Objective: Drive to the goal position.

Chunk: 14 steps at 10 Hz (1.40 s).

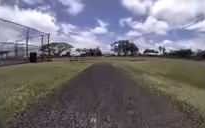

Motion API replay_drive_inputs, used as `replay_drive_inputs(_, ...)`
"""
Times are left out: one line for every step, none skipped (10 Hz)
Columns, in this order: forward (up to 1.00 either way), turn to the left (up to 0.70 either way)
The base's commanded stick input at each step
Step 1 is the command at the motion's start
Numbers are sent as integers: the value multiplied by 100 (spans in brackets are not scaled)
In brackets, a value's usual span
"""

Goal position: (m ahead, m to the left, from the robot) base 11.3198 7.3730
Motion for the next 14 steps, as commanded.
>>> replay_drive_inputs(70,0)
replay_drive_inputs(70,0)
replay_drive_inputs(70,0)
replay_drive_inputs(70,0)
replay_drive_inputs(70,0)
replay_drive_inputs(70,0)
replay_drive_inputs(70,0)
replay_drive_inputs(70,0)
replay_drive_inputs(70,0)
replay_drive_inputs(70,0)
replay_drive_inputs(70,0)
replay_drive_inputs(70,0)
replay_drive_inputs(70,0)
replay_drive_inputs(70,0)
